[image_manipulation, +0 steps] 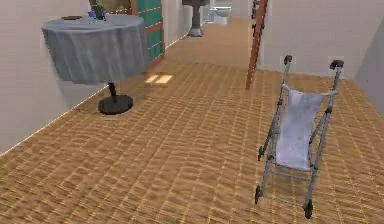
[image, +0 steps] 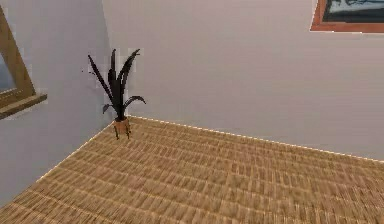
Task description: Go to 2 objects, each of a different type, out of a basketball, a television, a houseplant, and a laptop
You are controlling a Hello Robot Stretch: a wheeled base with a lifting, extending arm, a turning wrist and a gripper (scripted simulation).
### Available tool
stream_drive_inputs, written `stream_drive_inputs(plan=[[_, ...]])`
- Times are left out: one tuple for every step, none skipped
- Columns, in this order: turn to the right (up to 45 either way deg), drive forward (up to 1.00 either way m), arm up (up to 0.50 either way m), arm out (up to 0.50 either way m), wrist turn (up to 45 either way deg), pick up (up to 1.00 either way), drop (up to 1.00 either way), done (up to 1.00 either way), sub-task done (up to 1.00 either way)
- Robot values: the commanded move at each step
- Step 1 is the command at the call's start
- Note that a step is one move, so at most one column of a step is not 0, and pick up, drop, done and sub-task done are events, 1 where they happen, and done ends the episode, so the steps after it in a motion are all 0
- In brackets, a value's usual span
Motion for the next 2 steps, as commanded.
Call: stream_drive_inputs(plan=[[0.0, 1.00, 0.00, 0.00, 0.0, 0.00, 0.00, 0.00, 0.00], [0.0, 0.35, 0.00, 0.00, 0.0, 0.00, 0.00, 0.00, 0.00]])
